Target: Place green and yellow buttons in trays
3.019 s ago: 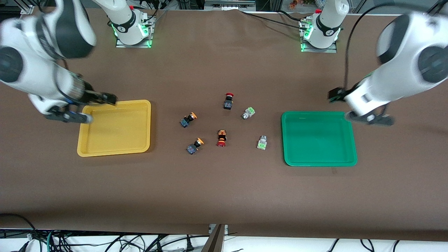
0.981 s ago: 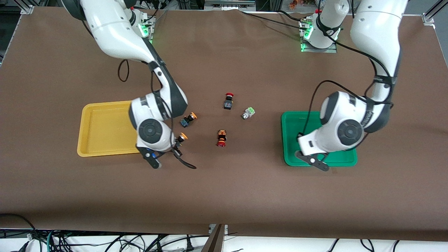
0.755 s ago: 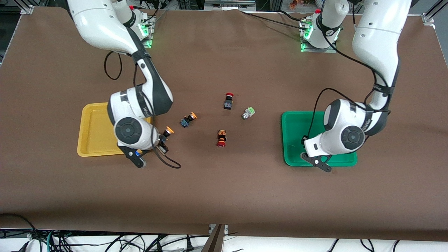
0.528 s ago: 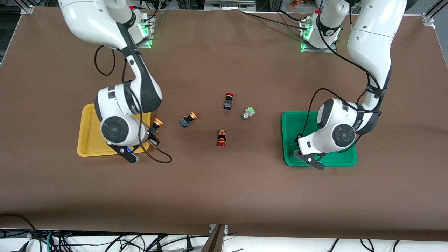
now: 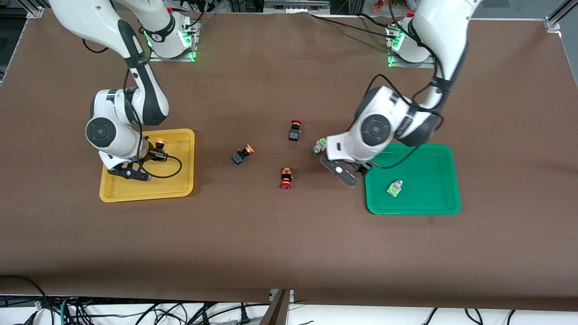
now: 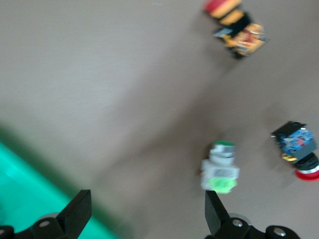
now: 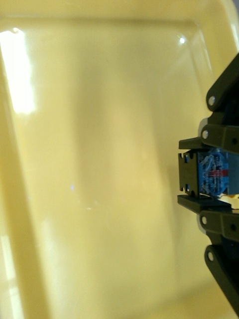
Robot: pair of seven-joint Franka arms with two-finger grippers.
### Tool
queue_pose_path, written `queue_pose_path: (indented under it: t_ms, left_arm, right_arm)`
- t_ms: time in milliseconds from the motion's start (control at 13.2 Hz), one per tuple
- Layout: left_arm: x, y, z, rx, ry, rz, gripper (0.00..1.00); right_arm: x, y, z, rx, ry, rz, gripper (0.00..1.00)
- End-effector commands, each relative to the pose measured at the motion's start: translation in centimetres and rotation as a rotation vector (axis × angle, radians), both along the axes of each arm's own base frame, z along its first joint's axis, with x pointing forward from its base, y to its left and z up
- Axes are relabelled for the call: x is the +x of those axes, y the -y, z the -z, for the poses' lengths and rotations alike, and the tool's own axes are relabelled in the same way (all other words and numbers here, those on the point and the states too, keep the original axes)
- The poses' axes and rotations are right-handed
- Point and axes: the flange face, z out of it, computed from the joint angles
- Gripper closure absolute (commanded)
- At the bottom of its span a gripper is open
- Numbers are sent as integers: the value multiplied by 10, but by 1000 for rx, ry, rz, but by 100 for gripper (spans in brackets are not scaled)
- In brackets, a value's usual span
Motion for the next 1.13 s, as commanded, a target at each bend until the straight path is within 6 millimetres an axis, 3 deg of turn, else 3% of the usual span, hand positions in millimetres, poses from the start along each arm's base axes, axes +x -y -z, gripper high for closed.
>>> queue_pose_path:
  t_ms: [0,75,151,302,377,528,604,679,755,830,981,1057]
  left_arm:
    - [-37,0,44,-33,52,2,0]
    - [-46,-3,57,-50,79,-1,0]
    - [-61,8,63,-69,82,13,0]
    - [-79,25,69,-71,64,-20,0]
    - [-91,34,76,-66,58,-8,0]
    - [-93,35,84,-80,73,-18,0]
    - [-94,36,84,-79,74,-14,4]
    - [-93,35,85,-77,74,-12,59]
    - [-92,35,83,-78,77,-11,88]
    - [-89,34,76,-75,89,2,98]
    - [-77,22,44,-44,103,16,100]
    - [-64,2,23,-9,72,-17,100]
  right_arm:
    - [0,23,4,26,-7,-111,72]
    - [1,21,2,25,-4,-114,1]
    - [4,12,0,24,1,-100,0]
    - [10,-28,-11,11,44,48,0]
    - [15,-59,-20,12,61,99,0]
    - [20,-130,-42,-19,53,294,0]
    - [19,-158,-38,-42,66,432,0]
    - [14,-187,-34,-32,67,528,0]
    - [7,-214,-27,11,60,629,0]
    - [0,-237,-25,48,67,731,0]
    - [-16,-271,-13,35,79,820,0]
    - [-21,-280,-5,36,89,851,0]
